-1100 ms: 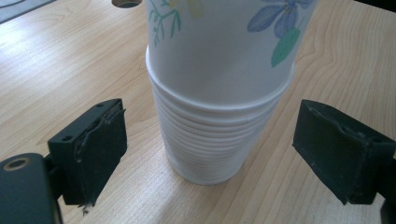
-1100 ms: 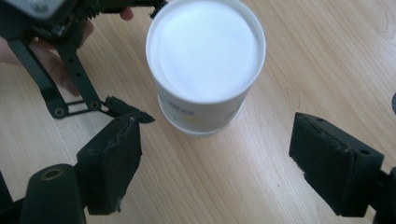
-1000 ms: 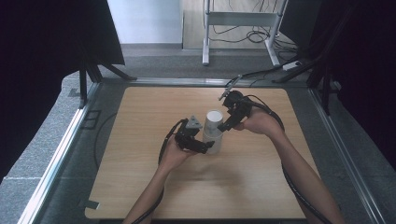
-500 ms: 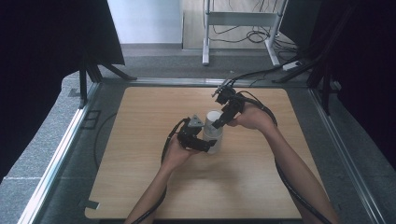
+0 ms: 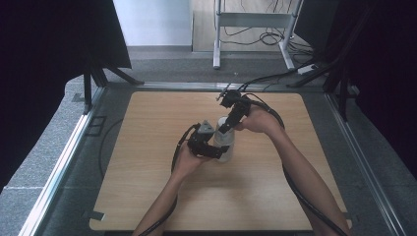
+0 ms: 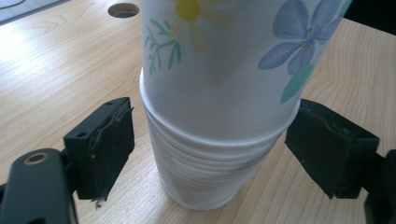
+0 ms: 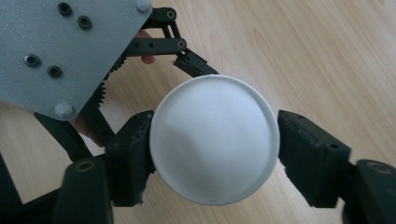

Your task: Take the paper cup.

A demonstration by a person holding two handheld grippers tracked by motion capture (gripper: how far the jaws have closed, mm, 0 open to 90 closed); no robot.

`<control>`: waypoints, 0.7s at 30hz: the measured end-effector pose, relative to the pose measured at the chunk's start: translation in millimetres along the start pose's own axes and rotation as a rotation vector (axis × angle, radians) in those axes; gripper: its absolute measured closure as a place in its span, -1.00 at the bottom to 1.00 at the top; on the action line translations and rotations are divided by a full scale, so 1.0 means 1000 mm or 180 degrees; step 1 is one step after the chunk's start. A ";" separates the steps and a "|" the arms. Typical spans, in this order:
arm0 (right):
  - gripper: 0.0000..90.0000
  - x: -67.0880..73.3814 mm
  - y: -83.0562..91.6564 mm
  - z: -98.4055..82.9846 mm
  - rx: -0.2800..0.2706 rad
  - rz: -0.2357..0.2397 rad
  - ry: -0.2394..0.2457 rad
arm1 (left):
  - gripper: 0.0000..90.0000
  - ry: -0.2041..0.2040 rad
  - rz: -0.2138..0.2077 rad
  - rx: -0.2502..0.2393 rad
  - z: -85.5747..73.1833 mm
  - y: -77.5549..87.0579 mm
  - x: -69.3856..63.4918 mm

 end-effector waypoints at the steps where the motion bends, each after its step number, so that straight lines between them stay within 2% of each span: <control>1: -0.28 0.000 0.000 0.001 0.0001 0.0010 -0.0008 | -0.63 -0.0007 -0.0006 -0.0001 0.000 0.000 0.000; 6: -0.23 0.001 0.000 0.002 0.0055 0.0022 -0.0018 | -0.53 -0.0050 0.0001 -0.0034 0.000 0.000 -0.002; 21: -0.21 -0.001 0.008 0.006 0.0095 0.0016 -0.0021 | -0.51 -0.0072 0.0034 -0.0050 0.000 0.000 -0.002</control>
Point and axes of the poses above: each handheld gripper's, and its own axes: y roughly backward along the jaws, z roughly out of its top, x roughly to its left, the point moved 6 cm from there along -y, roughly forward along the jaws, and after that the axes turned 8 degrees about y, right-handed, at the moved point
